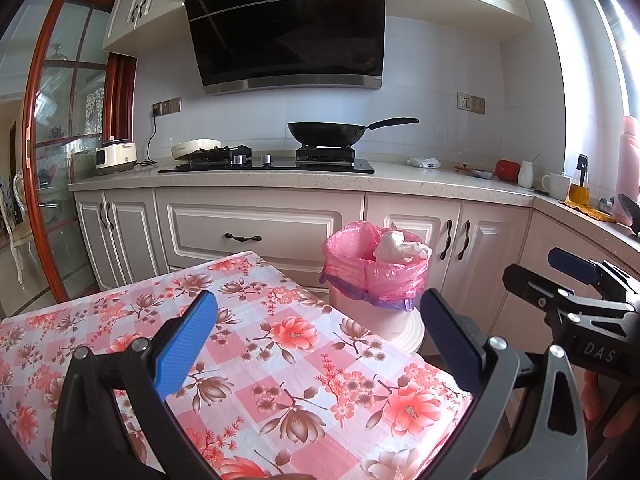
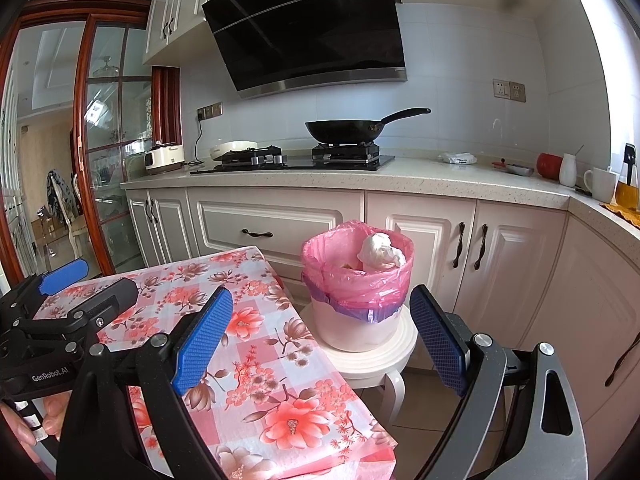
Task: Collect trash
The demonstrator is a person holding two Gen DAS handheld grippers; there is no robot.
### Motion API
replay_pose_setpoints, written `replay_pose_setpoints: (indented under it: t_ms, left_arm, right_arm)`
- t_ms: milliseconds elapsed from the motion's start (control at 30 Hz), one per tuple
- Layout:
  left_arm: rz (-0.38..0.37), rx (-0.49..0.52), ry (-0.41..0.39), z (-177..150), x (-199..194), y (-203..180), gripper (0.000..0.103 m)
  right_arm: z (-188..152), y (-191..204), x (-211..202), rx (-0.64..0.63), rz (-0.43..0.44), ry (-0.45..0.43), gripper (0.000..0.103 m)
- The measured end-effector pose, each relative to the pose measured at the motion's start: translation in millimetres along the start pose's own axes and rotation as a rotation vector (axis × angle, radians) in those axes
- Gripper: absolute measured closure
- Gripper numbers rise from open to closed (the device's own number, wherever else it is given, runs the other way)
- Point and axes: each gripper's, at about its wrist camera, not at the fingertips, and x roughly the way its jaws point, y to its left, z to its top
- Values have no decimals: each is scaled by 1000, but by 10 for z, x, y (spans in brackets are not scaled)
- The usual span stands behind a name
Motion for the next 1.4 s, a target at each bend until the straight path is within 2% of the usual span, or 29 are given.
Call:
replay_pose_setpoints:
  t_ms: [833,1067,1200,1267,1400]
  left_arm:
    - [38,0,1,0,39,33,5]
    - [23,20,3,-13,86,-15,5]
    - [25,1,14,-32,119,-7,5]
    - [4,-4,29,-46,144,6,5]
    - [3,-1,19,-68,137,9,5]
  right_arm:
    - [-66,-29,-40,1,8,-2,18]
    - [-105,-51,-61,2,11,-2,18]
    - [-122,-61,-50,-1,10,4,18]
    - [-133,-63,-38,-1,10,8,18]
    - [-152,-49,-27,-4,11,14,18]
